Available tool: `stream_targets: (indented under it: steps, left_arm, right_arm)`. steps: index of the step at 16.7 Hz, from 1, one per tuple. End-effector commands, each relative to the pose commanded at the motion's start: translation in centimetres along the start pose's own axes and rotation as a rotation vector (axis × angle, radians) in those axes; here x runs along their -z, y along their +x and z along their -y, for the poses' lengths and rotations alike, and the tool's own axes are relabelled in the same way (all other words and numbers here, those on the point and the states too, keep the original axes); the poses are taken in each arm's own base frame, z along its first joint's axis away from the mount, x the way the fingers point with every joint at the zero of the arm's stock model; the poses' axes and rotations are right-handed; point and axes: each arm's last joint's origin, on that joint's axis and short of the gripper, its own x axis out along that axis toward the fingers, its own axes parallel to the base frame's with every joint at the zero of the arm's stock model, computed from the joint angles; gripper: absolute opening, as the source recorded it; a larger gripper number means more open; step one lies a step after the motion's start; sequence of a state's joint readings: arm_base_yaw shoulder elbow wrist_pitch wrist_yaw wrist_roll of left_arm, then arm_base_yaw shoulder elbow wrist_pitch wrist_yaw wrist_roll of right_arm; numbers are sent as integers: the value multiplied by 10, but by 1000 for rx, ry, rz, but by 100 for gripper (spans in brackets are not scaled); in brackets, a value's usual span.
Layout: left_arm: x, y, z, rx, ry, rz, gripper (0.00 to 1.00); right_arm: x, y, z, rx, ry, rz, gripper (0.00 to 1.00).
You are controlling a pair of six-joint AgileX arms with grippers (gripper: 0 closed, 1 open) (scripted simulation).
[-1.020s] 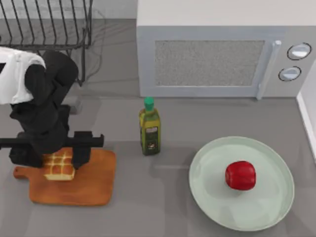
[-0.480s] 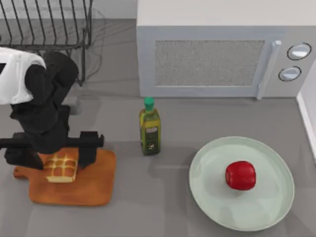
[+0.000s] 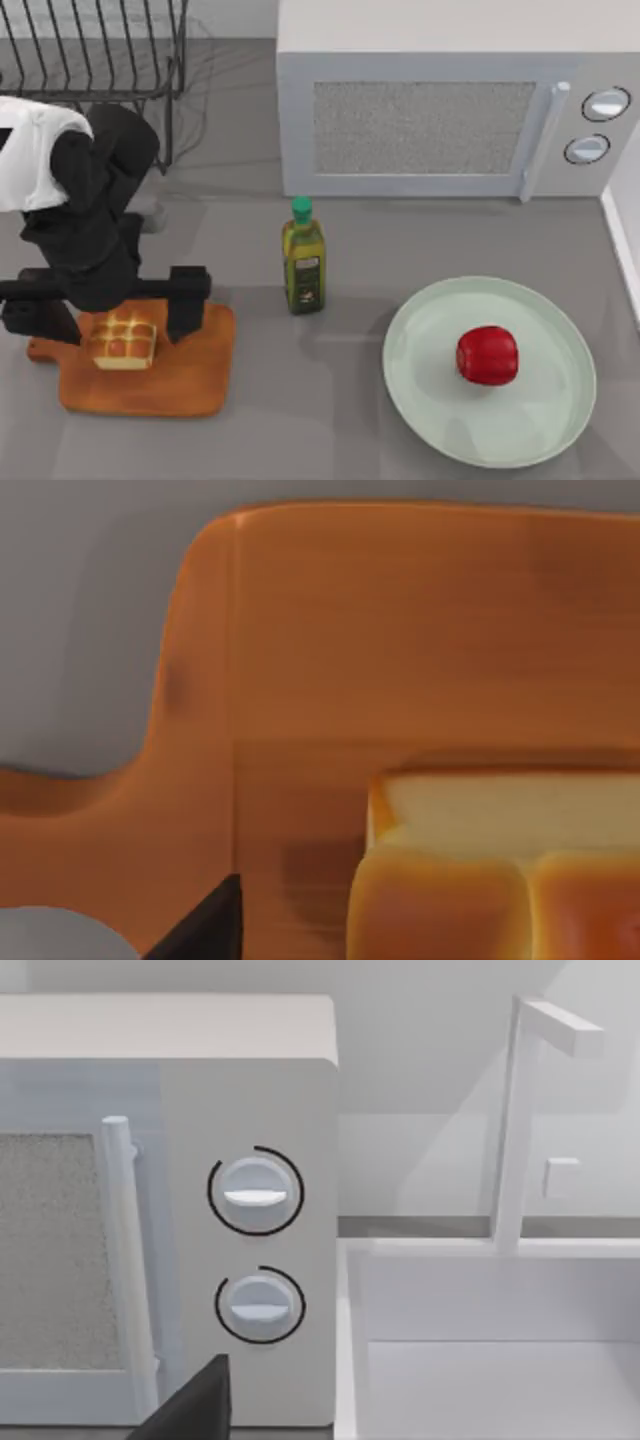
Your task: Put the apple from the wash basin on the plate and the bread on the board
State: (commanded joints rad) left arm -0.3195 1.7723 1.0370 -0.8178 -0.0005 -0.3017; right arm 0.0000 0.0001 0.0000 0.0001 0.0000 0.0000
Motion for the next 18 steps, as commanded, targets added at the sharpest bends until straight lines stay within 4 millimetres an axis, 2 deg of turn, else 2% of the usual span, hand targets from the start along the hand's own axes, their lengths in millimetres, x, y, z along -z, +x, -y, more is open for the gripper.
stream_targets:
  steps: [4,7,10,13,18]
  left_arm:
    - [3,-12,-4,19,-1,65,100]
    - [18,-31,-16,52,-3,188,100]
    - [46,-51,-33,86,-4,363,100]
    - [84,-64,-51,112,-5,586,100]
    - [144,-65,-74,109,-6,1021,100]
  right_arm:
    - [0,0,0,0,0,0,100]
    - [0,0,0,0,0,0,100]
    - [0,0,0,0,0,0,100]
    - [0,0,0,0,0,0,100]
    - [0,0,0,0,0,0,100]
